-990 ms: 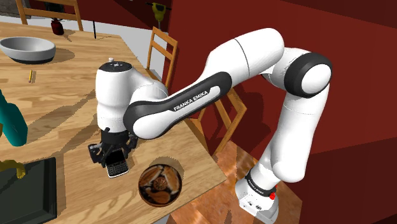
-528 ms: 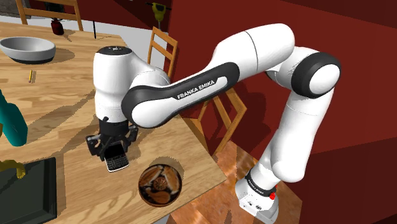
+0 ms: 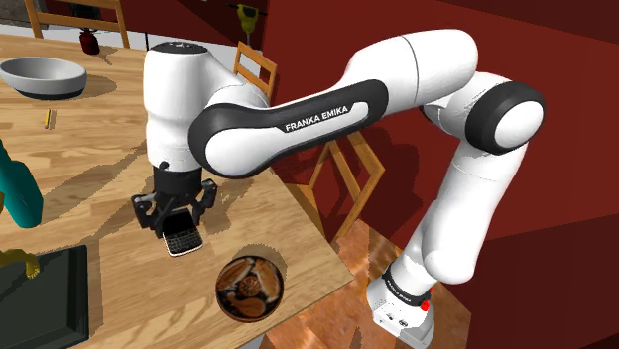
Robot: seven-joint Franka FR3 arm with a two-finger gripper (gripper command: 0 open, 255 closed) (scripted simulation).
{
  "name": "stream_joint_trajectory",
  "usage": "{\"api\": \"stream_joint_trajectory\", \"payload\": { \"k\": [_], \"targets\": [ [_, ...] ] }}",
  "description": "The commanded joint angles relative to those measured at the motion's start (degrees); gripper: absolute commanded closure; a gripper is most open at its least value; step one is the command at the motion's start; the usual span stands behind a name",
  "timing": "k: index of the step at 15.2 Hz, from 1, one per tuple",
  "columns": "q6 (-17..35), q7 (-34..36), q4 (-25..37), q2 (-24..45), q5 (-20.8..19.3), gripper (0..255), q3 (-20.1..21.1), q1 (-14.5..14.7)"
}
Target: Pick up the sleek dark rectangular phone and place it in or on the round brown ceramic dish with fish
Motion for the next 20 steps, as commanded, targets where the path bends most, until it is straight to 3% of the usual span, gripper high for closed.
{"api": "stream_joint_trajectory", "payload": {
  "k": [1,5,12,18,20],
  "targets": [
    [-1.6,-0.1,1.2,-0.5,0.3,255,0.1,-0.1],
    [-3.9,-0.4,2.9,-1.2,0.8,255,0.2,-0.2],
    [-0.8,-3.7,-14.5,-18.4,11.5,255,1.7,-0.9],
    [-2.0,-6.2,-27.1,-33.8,20.8,255,0.7,3.3],
    [-0.3,-6.1,-28.3,-33.2,20.7,255,0.9,3.4]
  ]
}}
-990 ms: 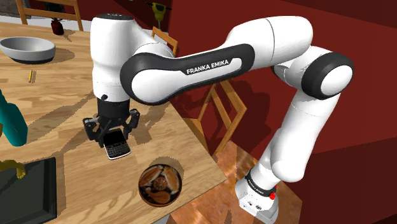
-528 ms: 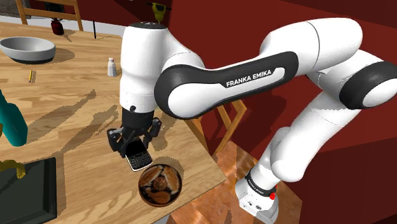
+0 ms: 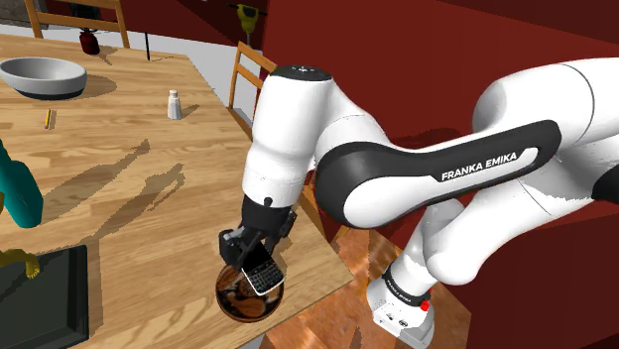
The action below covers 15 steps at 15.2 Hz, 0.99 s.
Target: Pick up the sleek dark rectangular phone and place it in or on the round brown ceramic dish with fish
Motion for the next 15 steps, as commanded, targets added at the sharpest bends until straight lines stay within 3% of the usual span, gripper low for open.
{"api": "stream_joint_trajectory", "payload": {
  "k": [1,12,15],
  "targets": [
    [1.4,-0.2,-1.6,-0.2,0.4,255,0.1,0.2],
    [10.9,0.5,-6.8,4.3,-0.2,255,2.4,-0.2],
    [11.2,0.5,-7.0,4.5,-0.3,255,2.5,-0.2]
  ]
}}
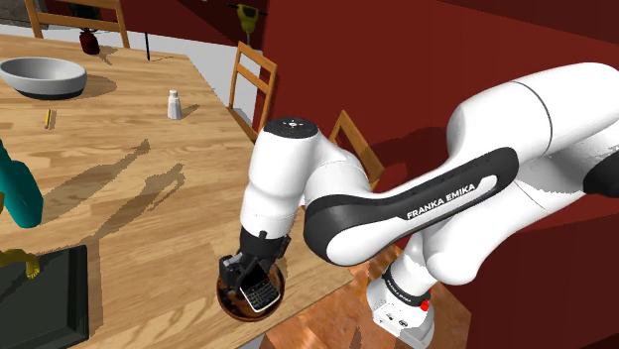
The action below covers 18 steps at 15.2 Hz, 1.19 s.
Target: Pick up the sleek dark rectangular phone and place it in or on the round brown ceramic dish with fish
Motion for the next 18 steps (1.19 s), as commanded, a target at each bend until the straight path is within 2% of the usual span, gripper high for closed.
{"api": "stream_joint_trajectory", "payload": {
  "k": [1,5,6,11,15,18],
  "targets": [
    [0.2,0.0,-0.1,0.1,0.0,255,0.0,0.0],
    [0.2,0.0,-0.1,0.1,0.0,255,0.0,0.0],
    [0.2,0.0,-0.1,0.1,0.0,0,0.0,0.0],
    [0.2,0.0,-0.1,0.1,0.0,0,0.0,0.0],
    [-8.1,-1.1,4.0,-4.3,0.8,0,-2.3,0.3],
    [-8.1,-1.1,4.0,-4.3,0.8,0,-2.3,0.3]
  ]
}}
